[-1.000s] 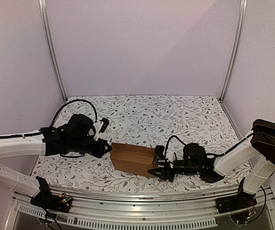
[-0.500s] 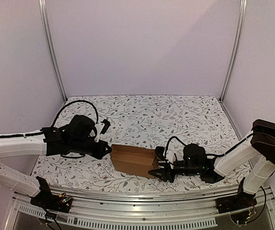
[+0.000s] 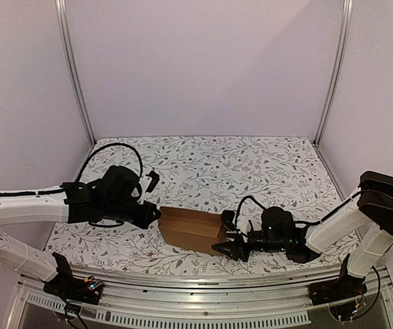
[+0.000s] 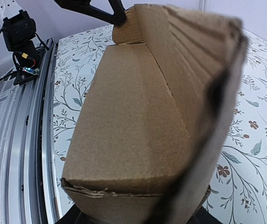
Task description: Fold the paper box
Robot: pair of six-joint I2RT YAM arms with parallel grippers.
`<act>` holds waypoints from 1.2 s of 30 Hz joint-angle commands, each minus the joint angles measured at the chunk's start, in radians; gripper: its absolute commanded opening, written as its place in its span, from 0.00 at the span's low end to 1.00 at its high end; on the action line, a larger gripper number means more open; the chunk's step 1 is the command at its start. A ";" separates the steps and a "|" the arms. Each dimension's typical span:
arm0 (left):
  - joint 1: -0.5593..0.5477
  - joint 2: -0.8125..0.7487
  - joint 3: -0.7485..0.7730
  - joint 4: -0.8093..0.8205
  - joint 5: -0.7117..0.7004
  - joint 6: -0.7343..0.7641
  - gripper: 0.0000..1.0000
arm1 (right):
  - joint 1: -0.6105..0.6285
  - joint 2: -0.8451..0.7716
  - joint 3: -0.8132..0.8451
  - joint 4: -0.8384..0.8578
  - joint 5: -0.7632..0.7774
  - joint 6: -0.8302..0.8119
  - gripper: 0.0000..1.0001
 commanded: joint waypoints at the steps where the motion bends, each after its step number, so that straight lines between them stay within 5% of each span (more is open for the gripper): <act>1: -0.056 0.027 0.000 -0.062 0.005 -0.012 0.00 | -0.006 0.031 -0.004 0.041 0.110 0.030 0.33; 21: -0.118 0.001 -0.005 -0.107 -0.029 -0.049 0.00 | -0.006 0.051 -0.016 0.075 0.132 0.053 0.38; 36: -0.123 -0.033 0.031 -0.137 -0.026 -0.052 0.00 | -0.006 0.064 -0.012 0.084 0.121 0.051 0.27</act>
